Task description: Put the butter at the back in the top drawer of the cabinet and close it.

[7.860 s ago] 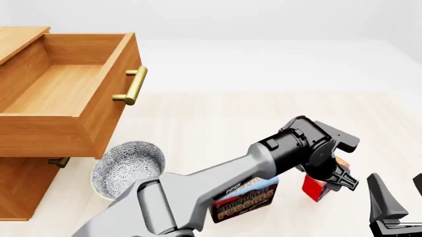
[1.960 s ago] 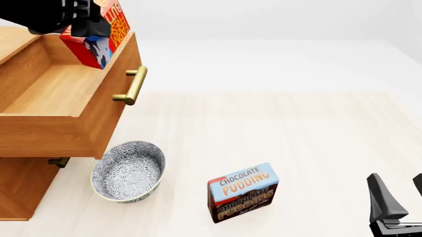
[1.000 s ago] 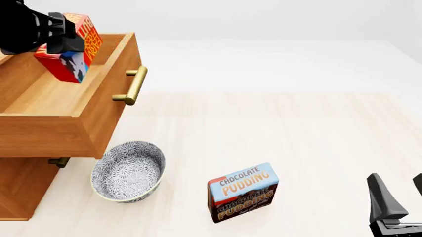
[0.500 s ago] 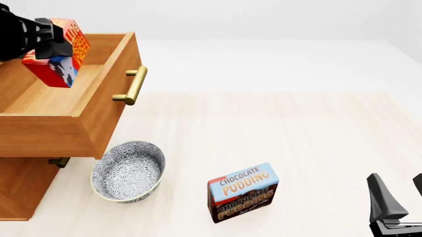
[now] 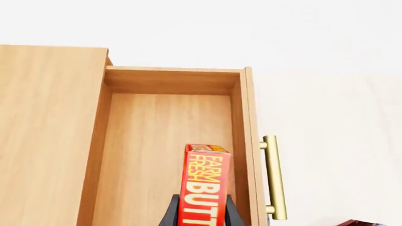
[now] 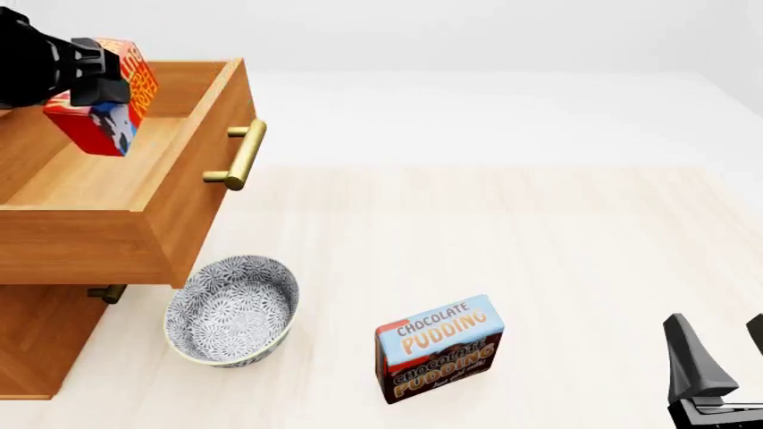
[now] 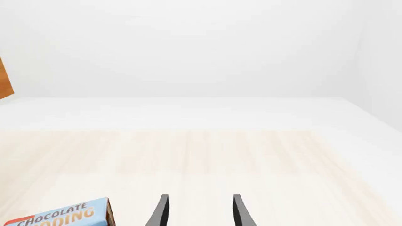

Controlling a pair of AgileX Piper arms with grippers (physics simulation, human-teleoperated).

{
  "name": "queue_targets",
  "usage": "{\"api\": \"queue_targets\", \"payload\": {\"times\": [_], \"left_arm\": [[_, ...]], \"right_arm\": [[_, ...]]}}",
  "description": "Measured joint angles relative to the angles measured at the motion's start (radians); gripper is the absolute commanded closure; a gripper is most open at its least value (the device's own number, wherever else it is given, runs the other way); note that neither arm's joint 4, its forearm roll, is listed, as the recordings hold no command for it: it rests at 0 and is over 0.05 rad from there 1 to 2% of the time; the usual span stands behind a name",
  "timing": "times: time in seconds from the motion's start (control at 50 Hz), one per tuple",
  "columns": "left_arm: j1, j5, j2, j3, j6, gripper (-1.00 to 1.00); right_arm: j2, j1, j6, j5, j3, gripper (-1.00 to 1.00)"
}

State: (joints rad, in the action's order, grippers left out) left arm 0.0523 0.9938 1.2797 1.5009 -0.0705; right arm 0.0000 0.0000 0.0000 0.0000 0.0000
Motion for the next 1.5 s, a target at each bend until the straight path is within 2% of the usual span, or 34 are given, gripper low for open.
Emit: {"api": "queue_targets", "payload": {"times": [0.8, 1.5], "left_arm": [[-0.076, -0.034, 0.101, 0.015, 0.025, 1.0], [-0.105, -0.101, 0.138, -0.025, 0.014, 1.0]], "right_arm": [[0.0, 0.0, 0.0, 0.0, 0.0, -1.0], [0.0, 0.0, 0.0, 0.0, 0.0, -1.0]]}}
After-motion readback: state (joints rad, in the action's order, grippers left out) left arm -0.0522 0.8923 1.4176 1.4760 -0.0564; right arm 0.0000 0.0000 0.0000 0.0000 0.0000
